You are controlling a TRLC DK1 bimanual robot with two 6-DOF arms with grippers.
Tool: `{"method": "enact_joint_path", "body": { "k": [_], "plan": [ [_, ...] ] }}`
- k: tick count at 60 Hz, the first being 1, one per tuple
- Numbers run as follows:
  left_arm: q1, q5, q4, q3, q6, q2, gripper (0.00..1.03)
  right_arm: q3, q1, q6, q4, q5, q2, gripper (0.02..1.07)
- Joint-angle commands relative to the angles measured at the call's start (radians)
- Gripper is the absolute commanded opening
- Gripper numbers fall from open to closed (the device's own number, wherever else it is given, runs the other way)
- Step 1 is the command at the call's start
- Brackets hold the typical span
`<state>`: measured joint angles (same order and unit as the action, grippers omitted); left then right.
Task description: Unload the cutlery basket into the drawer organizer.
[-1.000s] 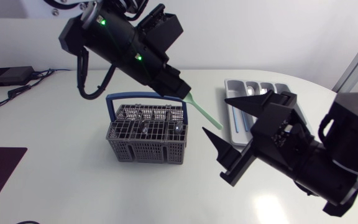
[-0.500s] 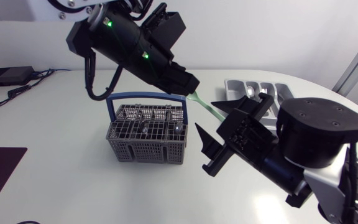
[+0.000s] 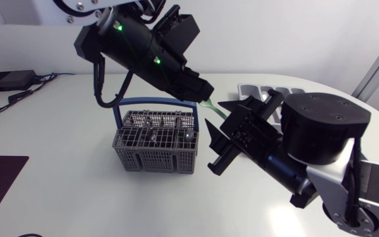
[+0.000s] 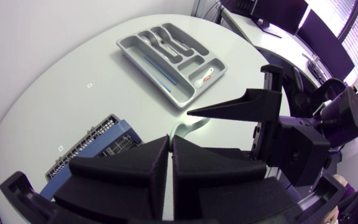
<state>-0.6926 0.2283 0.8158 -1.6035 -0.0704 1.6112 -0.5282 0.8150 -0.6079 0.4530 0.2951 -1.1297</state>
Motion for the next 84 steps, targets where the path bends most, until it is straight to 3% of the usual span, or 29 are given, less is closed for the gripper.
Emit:
{"method": "enact_joint_path", "body": {
  "k": [1,16,32,43,52,59,64,70,84],
  "plan": [
    [-0.007,0.008,-0.007,0.022,0.034,0.016,0.04,-0.029,-0.007,-0.023,0.018,0.018,-0.021,0.52],
    [-0.001,0.008,-0.012,0.03,0.034,0.015,0.04,-0.042,-0.007,-0.027,0.018,0.032,-0.035,0.37],
    [0.002,0.008,-0.017,0.034,0.034,0.015,0.04,-0.049,-0.007,-0.027,0.018,0.041,-0.048,0.11],
    [0.005,0.008,-0.029,0.045,0.034,0.01,0.06,-0.049,-0.007,-0.03,0.018,0.041,-0.051,0.08],
    [0.011,0.008,-0.052,0.048,0.037,-0.011,0.36,-0.044,0.0,-0.033,0.018,0.039,-0.053,0.08],
    [0.024,0.008,-0.07,0.04,0.05,-0.036,0.69,-0.036,0.001,-0.032,0.016,0.035,-0.045,0.08],
    [0.047,0.008,-0.089,0.034,0.058,-0.059,0.87,-0.029,0.001,-0.033,0.006,0.033,-0.028,0.08],
    [0.091,0.008,-0.096,0.02,0.067,-0.099,0.95,-0.013,0.004,-0.035,-0.028,0.026,0.008,0.08],
    [0.212,0.003,-0.09,0.039,-0.017,-0.217,0.95,0.027,-0.04,-0.009,-0.198,-0.09,0.176,0.08]
  ]
}}
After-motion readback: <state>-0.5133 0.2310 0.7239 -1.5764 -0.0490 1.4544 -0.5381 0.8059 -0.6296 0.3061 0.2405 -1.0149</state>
